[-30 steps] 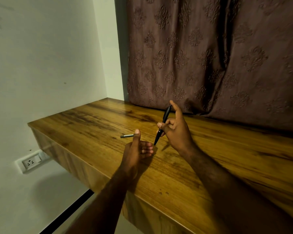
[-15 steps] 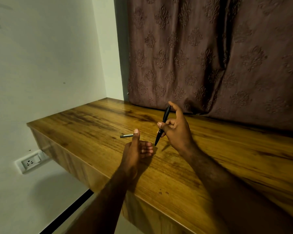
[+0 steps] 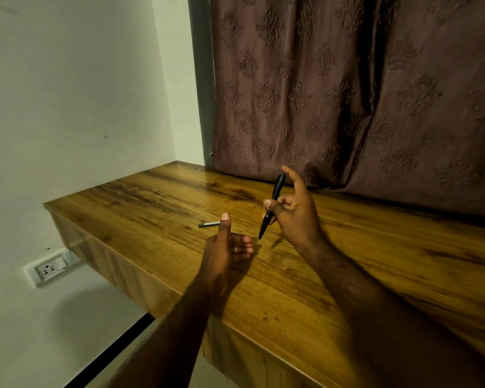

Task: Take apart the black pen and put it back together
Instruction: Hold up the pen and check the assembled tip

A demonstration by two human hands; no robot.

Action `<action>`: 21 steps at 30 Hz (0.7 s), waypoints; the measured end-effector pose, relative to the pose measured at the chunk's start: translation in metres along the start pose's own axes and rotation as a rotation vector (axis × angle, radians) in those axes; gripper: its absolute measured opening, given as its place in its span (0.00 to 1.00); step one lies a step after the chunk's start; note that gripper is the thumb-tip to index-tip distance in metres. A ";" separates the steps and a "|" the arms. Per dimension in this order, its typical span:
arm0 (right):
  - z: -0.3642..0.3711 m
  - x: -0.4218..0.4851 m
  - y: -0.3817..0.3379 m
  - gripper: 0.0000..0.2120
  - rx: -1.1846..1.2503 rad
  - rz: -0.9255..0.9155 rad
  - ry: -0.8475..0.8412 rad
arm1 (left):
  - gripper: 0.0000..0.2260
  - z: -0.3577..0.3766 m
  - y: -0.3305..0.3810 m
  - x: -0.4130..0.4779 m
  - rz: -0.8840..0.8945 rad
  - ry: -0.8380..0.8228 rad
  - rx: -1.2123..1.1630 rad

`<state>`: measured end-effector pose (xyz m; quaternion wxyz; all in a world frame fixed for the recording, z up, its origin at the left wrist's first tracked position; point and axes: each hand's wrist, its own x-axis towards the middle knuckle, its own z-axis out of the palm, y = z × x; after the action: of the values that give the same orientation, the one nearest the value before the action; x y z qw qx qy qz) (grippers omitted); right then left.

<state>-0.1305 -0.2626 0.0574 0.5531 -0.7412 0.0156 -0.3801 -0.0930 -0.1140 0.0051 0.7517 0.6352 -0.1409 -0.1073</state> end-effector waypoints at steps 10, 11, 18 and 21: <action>0.003 -0.002 -0.004 0.36 -0.100 -0.041 -0.015 | 0.37 0.000 0.000 0.000 0.001 0.004 0.012; 0.005 -0.002 -0.005 0.37 -0.107 -0.046 -0.016 | 0.37 0.000 0.000 0.000 -0.001 0.005 0.012; 0.004 -0.001 -0.006 0.36 -0.096 -0.050 -0.002 | 0.37 -0.001 0.000 0.000 0.004 -0.005 0.019; 0.004 -0.001 -0.006 0.37 -0.094 -0.039 -0.012 | 0.37 -0.001 0.000 0.000 0.002 -0.005 0.012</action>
<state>-0.1311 -0.2564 0.0610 0.5100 -0.7689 0.0156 -0.3854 -0.0932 -0.1131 0.0049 0.7478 0.6391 -0.1443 -0.1073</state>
